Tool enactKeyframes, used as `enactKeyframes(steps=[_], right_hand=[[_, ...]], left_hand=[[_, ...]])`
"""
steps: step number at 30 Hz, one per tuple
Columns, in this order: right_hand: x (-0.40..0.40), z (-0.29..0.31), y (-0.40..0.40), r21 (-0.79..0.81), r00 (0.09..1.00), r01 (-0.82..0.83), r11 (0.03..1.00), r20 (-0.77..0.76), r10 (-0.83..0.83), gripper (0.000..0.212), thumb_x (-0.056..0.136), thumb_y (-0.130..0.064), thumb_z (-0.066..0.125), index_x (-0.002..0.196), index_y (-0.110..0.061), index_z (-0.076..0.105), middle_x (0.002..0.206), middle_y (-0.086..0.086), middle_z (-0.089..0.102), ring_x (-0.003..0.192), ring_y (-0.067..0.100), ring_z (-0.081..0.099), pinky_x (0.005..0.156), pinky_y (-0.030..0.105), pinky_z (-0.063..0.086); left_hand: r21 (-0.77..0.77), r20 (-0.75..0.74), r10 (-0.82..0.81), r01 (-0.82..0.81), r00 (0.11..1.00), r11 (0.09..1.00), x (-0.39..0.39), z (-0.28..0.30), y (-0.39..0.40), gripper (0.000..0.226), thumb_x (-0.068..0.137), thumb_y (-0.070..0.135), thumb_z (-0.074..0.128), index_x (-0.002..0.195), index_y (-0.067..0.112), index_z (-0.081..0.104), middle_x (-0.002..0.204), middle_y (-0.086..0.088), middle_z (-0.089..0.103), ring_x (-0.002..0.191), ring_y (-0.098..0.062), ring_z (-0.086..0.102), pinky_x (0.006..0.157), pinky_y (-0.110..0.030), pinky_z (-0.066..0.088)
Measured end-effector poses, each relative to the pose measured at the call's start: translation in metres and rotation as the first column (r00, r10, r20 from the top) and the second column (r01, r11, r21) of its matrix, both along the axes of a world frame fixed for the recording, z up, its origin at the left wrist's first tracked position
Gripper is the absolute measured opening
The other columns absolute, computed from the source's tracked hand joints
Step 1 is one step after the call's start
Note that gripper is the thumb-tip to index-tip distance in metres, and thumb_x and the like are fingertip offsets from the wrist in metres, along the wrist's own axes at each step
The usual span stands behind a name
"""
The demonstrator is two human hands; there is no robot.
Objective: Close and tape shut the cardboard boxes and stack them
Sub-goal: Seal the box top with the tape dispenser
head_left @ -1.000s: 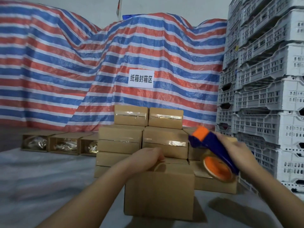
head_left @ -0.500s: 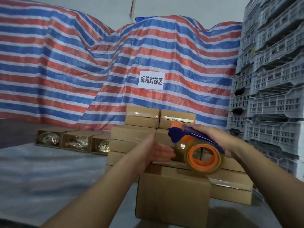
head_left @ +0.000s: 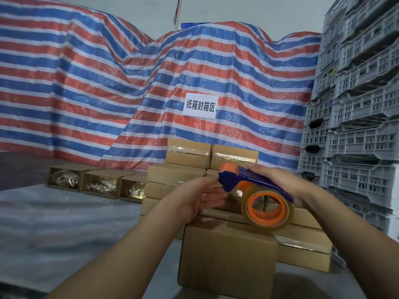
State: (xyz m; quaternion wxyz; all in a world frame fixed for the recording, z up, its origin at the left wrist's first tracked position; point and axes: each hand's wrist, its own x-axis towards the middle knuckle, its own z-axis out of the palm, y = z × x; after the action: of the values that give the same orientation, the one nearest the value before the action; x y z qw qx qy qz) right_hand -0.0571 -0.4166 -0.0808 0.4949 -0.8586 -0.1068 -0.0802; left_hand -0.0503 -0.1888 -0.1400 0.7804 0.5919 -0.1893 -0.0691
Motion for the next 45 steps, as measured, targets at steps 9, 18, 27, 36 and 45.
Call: enactKeyframes(steps=[9,18,27,36,45], right_hand=[[0.004,0.006,0.003,-0.065,1.000,-0.012,0.998,-0.020,0.010,0.066,0.075,-0.064,0.062,0.113,-0.009,0.065,0.095,0.015,0.077,0.075,0.022,0.072,0.075,0.031,0.054],[0.003,0.022,-0.003,-0.099,0.965,-0.119,0.988,-0.245,0.092,0.056,0.085,-0.052,0.063,0.115,-0.005,0.061,0.078,0.011,0.071,0.058,0.017,0.067,0.052,0.021,0.053],[0.010,0.028,0.040,-0.610,0.990,-0.078,0.788,-0.139,-0.010,0.049,0.102,-0.054,0.040,0.113,-0.015,0.067,0.074,0.000,0.070,0.062,0.010,0.062,0.065,0.022,0.051],[0.012,0.029,0.055,-0.689,0.992,-0.022,0.725,-0.105,-0.069,0.051,0.100,-0.058,0.042,0.110,-0.017,0.070,0.081,0.001,0.073,0.072,0.014,0.066,0.072,0.025,0.051],[0.014,0.027,0.068,-0.786,0.996,-0.005,0.619,-0.057,-0.064,0.045,0.103,-0.055,0.037,0.090,-0.023,0.067,0.059,-0.012,0.068,0.053,-0.003,0.063,0.068,0.023,0.042]], left_hand=[[0.228,0.056,0.225,-0.231,0.973,0.946,0.003,-0.010,-0.006,0.012,0.095,0.019,0.055,0.099,0.010,0.061,0.068,0.002,0.060,0.077,-0.015,0.063,0.104,-0.044,0.038],[-0.175,-0.229,0.337,-0.379,0.913,0.909,0.014,-0.020,0.000,0.023,0.102,0.019,0.044,0.082,0.008,0.049,0.070,-0.006,0.046,0.062,-0.015,0.050,0.060,-0.026,0.056],[0.271,0.091,0.549,-0.551,0.831,0.789,0.013,-0.045,0.040,0.009,0.094,0.015,0.050,0.096,0.010,0.057,0.073,-0.004,0.051,0.057,-0.014,0.043,0.042,-0.022,0.034],[0.269,-0.006,0.513,-0.493,0.858,0.827,0.021,-0.065,0.044,0.012,0.091,0.012,0.048,0.099,0.009,0.056,0.070,-0.004,0.046,0.053,-0.012,0.039,0.037,-0.019,0.030],[0.369,-0.108,0.449,-0.384,0.887,0.846,0.019,-0.086,0.031,0.013,0.098,0.017,0.042,0.094,0.011,0.053,0.070,-0.002,0.044,0.054,-0.011,0.037,0.040,-0.018,0.030]])
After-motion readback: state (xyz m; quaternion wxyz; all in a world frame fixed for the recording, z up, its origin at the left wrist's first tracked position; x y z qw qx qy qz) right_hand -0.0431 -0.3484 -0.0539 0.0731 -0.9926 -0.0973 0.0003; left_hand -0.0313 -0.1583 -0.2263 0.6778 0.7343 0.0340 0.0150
